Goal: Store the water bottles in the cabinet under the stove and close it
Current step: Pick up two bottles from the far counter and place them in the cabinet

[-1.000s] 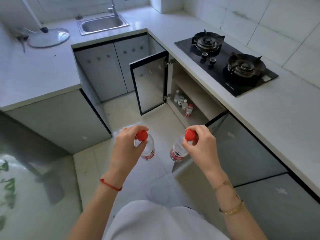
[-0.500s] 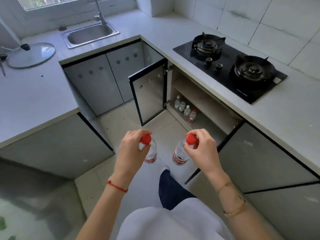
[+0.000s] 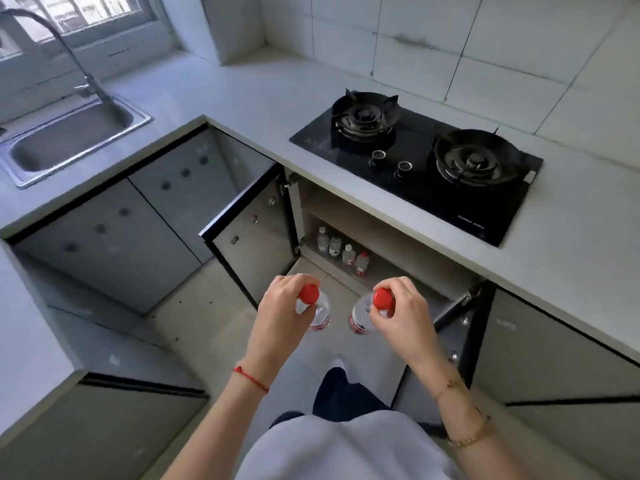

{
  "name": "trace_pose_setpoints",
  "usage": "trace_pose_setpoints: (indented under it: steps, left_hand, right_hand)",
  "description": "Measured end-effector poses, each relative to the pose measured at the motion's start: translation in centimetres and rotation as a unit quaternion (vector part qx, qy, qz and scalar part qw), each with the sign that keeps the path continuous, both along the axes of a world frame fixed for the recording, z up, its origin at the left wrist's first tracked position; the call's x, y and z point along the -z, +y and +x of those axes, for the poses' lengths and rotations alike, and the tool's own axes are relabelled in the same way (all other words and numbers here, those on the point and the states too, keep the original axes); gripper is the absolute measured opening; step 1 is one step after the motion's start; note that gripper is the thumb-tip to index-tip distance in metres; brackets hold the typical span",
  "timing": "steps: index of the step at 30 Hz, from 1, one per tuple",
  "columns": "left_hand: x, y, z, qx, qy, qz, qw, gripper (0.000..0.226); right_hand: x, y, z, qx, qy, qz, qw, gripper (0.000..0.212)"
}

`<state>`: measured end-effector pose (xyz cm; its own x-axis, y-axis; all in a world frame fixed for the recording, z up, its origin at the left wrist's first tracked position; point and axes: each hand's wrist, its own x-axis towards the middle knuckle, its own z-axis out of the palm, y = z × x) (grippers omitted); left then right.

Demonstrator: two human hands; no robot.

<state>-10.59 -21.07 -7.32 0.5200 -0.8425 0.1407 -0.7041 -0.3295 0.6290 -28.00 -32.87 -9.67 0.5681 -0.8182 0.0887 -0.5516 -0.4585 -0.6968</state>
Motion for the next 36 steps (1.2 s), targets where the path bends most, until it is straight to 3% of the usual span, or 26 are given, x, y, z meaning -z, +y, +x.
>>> trace_pose_setpoints:
  steps: [7, 13, 22, 29, 36]
  left_hand:
    - [2.9, -9.4, 5.0, 0.080, 0.019, 0.029, 0.996, 0.029]
    - [9.0, -16.4, 6.8, 0.162, 0.038, 0.046, 0.985, 0.029]
    - [27.9, -25.8, 6.4, 0.231, 0.040, 0.067, 0.970, 0.031]
    - [44.4, -33.7, 5.8, 0.258, 0.029, 0.050, 0.964, 0.030]
    - [57.9, -40.8, 5.6, 0.275, 0.018, 0.023, 0.961, 0.036]
  right_hand:
    - [2.3, -6.1, 3.7, 0.105, 0.014, 0.019, 0.994, 0.022]
    - [8.7, -10.2, 5.0, 0.180, 0.033, 0.027, 0.983, 0.023]
    - [26.7, -16.8, 4.9, 0.259, 0.054, 0.066, 0.962, 0.019]
    - [41.7, -22.9, 5.2, 0.257, 0.104, 0.046, 0.960, 0.018]
    - [54.3, -28.1, 5.6, 0.254, 0.090, 0.011, 0.963, 0.020]
